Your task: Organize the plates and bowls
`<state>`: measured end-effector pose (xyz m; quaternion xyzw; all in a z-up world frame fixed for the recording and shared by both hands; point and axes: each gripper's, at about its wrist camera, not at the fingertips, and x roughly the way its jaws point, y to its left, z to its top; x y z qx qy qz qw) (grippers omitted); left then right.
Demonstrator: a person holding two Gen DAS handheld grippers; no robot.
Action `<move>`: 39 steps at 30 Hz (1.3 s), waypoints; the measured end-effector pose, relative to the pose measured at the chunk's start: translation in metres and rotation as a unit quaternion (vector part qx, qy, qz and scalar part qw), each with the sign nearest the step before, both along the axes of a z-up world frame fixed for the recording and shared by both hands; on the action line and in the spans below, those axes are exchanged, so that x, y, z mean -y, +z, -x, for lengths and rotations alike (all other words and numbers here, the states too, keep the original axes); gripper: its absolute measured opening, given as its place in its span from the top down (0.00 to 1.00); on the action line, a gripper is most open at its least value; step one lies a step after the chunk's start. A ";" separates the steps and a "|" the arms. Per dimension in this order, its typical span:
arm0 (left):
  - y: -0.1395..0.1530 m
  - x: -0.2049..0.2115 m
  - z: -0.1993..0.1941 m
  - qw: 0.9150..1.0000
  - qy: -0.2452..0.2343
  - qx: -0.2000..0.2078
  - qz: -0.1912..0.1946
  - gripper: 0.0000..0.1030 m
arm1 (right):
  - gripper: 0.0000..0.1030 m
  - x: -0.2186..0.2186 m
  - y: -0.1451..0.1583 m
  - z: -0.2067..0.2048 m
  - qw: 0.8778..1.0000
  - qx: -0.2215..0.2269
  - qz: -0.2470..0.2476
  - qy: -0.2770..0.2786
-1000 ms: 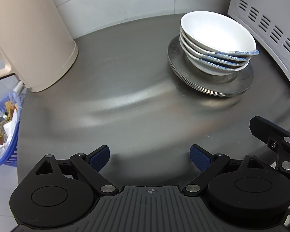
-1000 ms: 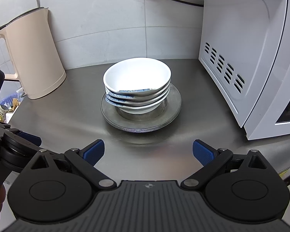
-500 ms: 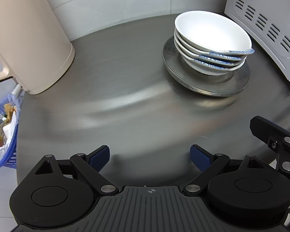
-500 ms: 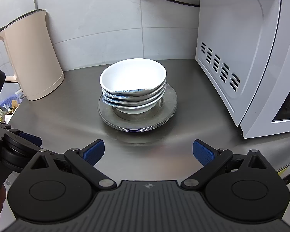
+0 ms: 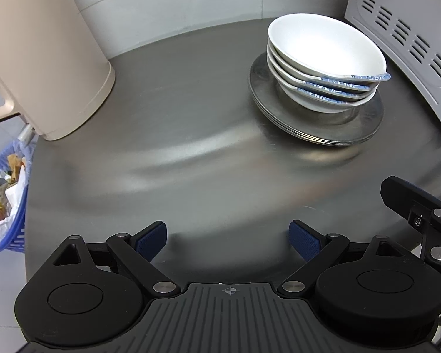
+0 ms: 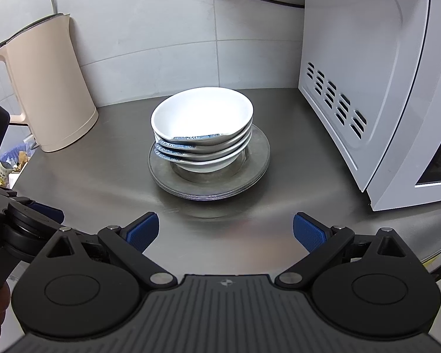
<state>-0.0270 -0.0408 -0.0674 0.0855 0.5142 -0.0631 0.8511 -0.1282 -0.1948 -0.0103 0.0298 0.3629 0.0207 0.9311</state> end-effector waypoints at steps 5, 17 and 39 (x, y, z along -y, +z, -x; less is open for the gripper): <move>0.000 -0.003 -0.002 1.000 0.003 0.000 0.000 0.00 | 0.04 -0.002 0.000 -0.001 1.000 0.001 0.002 0.003; 0.006 -0.002 -0.004 1.000 0.010 0.006 0.002 0.00 | 0.04 -0.005 0.004 -0.006 1.000 0.007 0.005 0.008; 0.009 0.002 -0.004 1.000 0.018 0.018 0.000 0.00 | 0.03 -0.001 0.006 -0.012 1.000 0.027 0.005 0.014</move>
